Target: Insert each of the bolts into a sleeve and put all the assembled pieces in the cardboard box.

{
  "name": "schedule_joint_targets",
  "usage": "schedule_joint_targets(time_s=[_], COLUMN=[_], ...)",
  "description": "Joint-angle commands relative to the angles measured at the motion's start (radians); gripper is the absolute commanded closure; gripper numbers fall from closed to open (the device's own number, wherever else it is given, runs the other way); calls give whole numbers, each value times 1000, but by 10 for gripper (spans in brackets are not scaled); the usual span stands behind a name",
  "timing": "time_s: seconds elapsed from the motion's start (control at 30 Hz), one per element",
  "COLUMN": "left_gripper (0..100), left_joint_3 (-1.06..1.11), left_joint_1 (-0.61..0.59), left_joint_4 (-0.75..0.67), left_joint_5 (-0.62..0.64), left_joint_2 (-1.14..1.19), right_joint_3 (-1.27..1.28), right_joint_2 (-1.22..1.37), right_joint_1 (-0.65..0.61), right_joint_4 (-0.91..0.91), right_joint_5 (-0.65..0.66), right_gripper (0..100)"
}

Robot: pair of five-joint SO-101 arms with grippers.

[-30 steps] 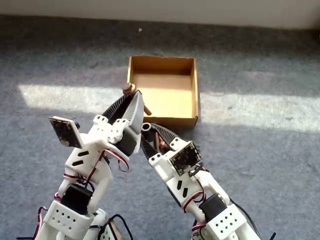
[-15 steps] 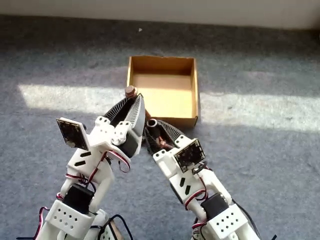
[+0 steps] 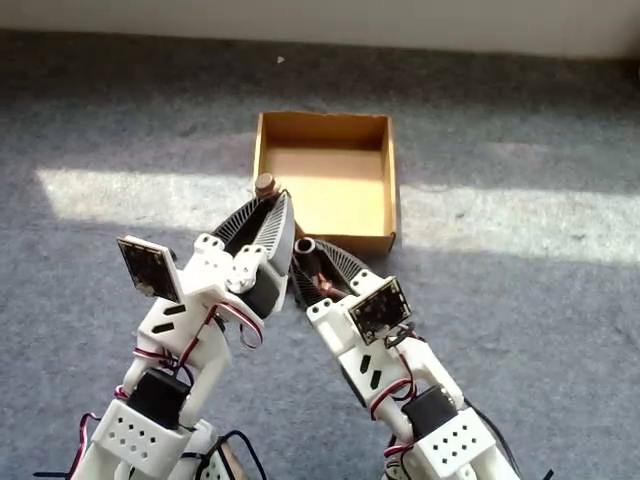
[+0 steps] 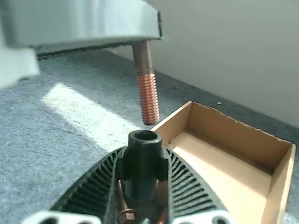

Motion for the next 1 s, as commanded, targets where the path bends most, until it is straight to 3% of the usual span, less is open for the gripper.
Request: schedule_joint_targets(time_s=[0.0, 0.1, 0.53, 0.97], left_gripper=[994, 994, 994, 992], left_joint_3=[1, 12, 61, 136], left_joint_1=[101, 122, 122, 180], left_joint_4=[15, 18, 26, 25], left_joint_5=[-63, -123, -129, -404], left_joint_2=[-15, -15, -13, -5], right_joint_3=[130, 130, 130, 130], right_joint_2=[-10, -12, -15, -15], right_joint_1=[22, 54, 73, 119], right_joint_4=[-22, -22, -22, -21], right_joint_5=[11, 11, 11, 11], right_gripper=[994, 994, 994, 994])
